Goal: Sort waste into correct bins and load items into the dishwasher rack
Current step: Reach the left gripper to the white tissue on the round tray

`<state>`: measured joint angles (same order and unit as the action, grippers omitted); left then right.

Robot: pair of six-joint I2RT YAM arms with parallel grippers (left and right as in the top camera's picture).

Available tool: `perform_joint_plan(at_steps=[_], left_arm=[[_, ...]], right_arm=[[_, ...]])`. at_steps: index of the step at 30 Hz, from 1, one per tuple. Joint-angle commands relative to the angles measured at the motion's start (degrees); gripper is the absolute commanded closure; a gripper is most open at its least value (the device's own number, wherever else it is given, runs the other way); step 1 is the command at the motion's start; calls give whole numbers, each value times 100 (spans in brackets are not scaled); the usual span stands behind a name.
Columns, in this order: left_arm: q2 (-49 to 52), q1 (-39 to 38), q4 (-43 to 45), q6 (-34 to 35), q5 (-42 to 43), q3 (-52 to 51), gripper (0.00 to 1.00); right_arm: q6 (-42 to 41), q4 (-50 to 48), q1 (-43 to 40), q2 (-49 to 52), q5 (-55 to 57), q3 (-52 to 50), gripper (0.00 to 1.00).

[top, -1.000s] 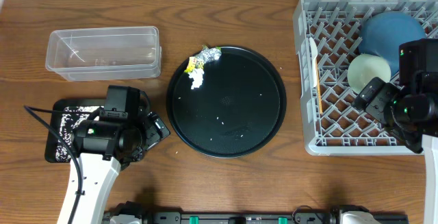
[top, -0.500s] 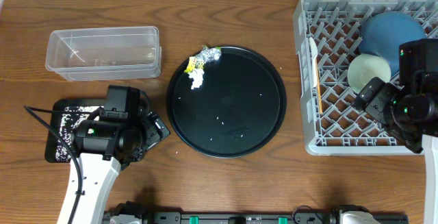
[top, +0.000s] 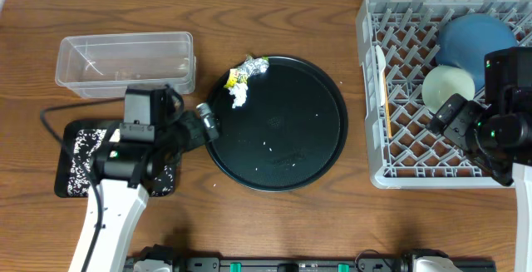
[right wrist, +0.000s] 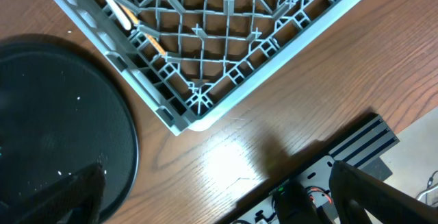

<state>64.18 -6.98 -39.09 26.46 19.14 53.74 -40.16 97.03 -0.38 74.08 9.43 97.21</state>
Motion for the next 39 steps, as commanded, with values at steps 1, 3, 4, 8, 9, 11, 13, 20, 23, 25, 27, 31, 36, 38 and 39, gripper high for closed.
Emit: perform_joint_plan(at_steps=[1, 3, 4, 8, 9, 11, 13, 20, 23, 25, 27, 31, 36, 38, 39], left_arm=[[363, -210, 326, -857, 420, 92, 2], [710, -380, 684, -1058, 420, 92, 2], [855, -444, 828, -1147, 398, 92, 2], [1473, -715, 1394, -1161, -181, 92, 2], [1626, -780, 1534, -1161, -306, 92, 2], [1958, -911, 1873, -1158, -404, 92, 2], [2229, -994, 2177, -1158, -428, 92, 2], [3023, -1093, 2846, -1143, -981, 92, 2], [3189, -1095, 2986, -1145, -1180, 92, 2], [3285, -1095, 3064, -1145, -1355, 92, 2], [3375, -1095, 3156, -1145, -1364, 92, 2], [3517, -1099, 3314, -1145, -1364, 92, 0], [3679, -1099, 3569, -1167, -1362, 92, 1], [3727, -1099, 3657, -1165, -1362, 92, 2], [3748, -1099, 3689, -1165, -1362, 92, 1]], right_arm=[[-94, 7, -39, -15, 17, -28, 1], [-94, 7, -39, -15, 17, -28, 1], [-94, 7, -39, -15, 17, -28, 1], [-94, 7, -39, -15, 17, -28, 1], [-94, 7, -39, -15, 17, -28, 1], [-94, 7, -39, -15, 17, -28, 1], [-94, 7, -39, -15, 17, -28, 1], [-94, 7, -39, -15, 17, -28, 1], [-94, 9, -39, -15, 17, -28, 1], [-94, 7, -39, -15, 17, -28, 1], [-94, 7, -39, -15, 17, -28, 1], [-94, 7, -39, -15, 17, -28, 1], [-94, 7, -39, -15, 17, -28, 1], [-94, 7, -39, -15, 17, -31, 1], [-94, 9, -39, -15, 17, -28, 1]])
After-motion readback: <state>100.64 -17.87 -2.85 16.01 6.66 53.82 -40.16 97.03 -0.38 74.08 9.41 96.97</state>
